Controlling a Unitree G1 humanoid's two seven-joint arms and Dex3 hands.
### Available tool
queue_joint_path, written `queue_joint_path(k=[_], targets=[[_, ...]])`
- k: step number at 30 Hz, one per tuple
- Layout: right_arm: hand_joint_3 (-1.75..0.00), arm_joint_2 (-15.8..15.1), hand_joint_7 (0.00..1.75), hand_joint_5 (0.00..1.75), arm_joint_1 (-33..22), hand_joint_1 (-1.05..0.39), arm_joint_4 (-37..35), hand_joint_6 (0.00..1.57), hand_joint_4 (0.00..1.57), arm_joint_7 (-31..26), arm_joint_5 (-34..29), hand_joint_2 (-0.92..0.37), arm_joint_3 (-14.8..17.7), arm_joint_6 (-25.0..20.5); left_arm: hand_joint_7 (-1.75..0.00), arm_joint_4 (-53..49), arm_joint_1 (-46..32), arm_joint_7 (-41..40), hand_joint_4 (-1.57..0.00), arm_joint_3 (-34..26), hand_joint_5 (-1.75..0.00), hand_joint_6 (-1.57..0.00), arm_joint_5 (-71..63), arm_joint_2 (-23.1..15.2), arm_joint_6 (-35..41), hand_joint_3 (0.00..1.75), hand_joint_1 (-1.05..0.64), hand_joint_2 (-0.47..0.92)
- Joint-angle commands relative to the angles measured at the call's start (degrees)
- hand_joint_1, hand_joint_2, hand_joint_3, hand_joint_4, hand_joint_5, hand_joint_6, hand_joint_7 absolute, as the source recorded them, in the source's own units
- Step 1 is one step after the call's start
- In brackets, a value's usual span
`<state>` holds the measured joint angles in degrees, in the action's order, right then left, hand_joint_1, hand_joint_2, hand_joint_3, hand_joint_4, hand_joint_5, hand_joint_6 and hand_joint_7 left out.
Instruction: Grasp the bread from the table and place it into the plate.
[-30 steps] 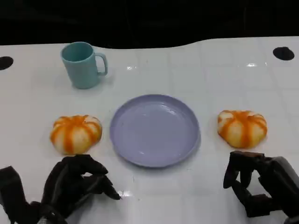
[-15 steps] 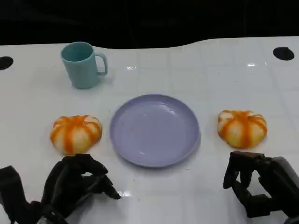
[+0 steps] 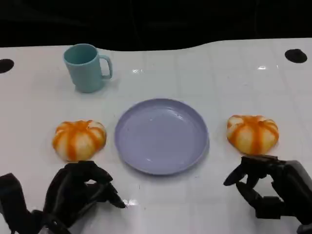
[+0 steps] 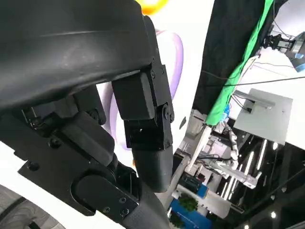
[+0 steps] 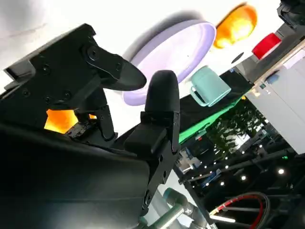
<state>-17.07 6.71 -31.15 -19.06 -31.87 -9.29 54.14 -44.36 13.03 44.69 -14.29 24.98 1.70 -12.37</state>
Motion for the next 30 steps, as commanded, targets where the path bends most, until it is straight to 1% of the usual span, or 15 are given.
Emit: queue_joint_path(k=[1,4,7,8,10,14,17,20,24,27,30], targets=[[-0.5,-0.8,0.66,1.12,-0.4,-0.21,2.5,0.68,0.6,-0.1,1.3,-0.76,1.5,-2.2,-0.36,-0.7,0.8,0.8,-1.57,-0.5,-0.6,-1.57,0.4,-1.0,-0.2,0.0,-1.05,0.6],[-0.32,-1.3,0.56,0.99,-1.0,-0.23,5.4,0.56,0.46,2.2,3.2,-0.84,2.1,-4.1,-0.36,-0.9,0.8,0.9,-1.57,-0.5,-0.59,-1.57,0.3,-0.8,-0.5,0.0,-1.05,0.61],[-0.15,-2.1,0.47,0.82,-1.8,-0.3,9.6,0.46,0.34,3.6,2.7,-0.91,3.0,-6.8,-0.36,-0.6,0.6,1.1,-1.57,-0.3,-0.59,-1.57,0.3,-0.7,-0.5,0.0,-1.05,0.6],[-0.14,-2.6,0.45,0.79,-2.1,-0.31,11.1,0.44,0.32,4.0,2.2,-0.92,3.4,-8.0,-0.36,-0.3,0.5,1.0,-1.57,-0.3,-0.59,-1.57,0.4,-0.6,-0.4,0.0,-1.05,0.6],[-0.1,-3.3,0.29,0.62,-2.4,-0.36,13.6,0.45,0.3,4.3,1.1,-0.92,3.9,-10.3,-0.35,0.1,0.3,0.8,-1.57,-0.2,-0.59,-1.57,0.3,-0.6,-0.4,0.0,-1.05,0.6],[-0.06,-4.5,0.14,0.47,-2.3,-0.41,16.5,0.45,0.26,5.4,0.2,-0.92,4.8,-14.0,-0.36,0.1,0.2,0.9,-1.57,-0.3,-0.59,-1.57,0.4,-0.5,-0.4,0.0,-1.05,0.6],[-0.03,-5.6,0.09,0.42,-2.0,-0.42,18.4,0.43,0.21,6.2,-1.1,-0.92,4.9,-16.4,-0.35,-0.4,0.4,1.4,-1.57,-0.4,-0.58,-1.57,0.5,-0.5,-0.7,0.0,-1.05,0.61],[-0.01,-7.2,0.04,0.38,-1.6,-0.46,21.6,0.36,0.12,9.0,-2.5,-0.91,5.1,-20.6,-0.35,-0.1,0.2,1.3,-1.57,-0.5,-0.58,-1.57,0.4,-0.4,-0.7,0.0,-1.05,0.61],[0.0,-9.0,0.02,0.38,-1.1,-0.53,25.4,0.33,0.07,11.6,-5.5,-0.89,5.2,-26.5,-0.36,0.5,-0.1,0.7,-1.57,-0.4,-0.59,-1.57,0.2,-0.2,-0.7,0.0,-1.05,0.61],[0.0,-10.2,0.01,0.39,-0.1,-0.56,26.7,0.33,0.04,13.1,-7.4,-0.87,4.5,-29.5,-0.37,0.3,-0.1,0.7,-1.57,-0.3,-0.59,-1.57,0.1,-0.1,-0.8,0.0,-1.05,0.61],[0.0,-10.8,0.0,0.38,1.0,-0.55,28.2,0.31,0.01,16.0,-9.3,-0.85,3.3,-33.0,-0.36,0.2,0.0,0.7,-1.57,-0.4,-0.59,-1.57,0.2,-0.1,-0.8,0.0,-1.05,0.61]])
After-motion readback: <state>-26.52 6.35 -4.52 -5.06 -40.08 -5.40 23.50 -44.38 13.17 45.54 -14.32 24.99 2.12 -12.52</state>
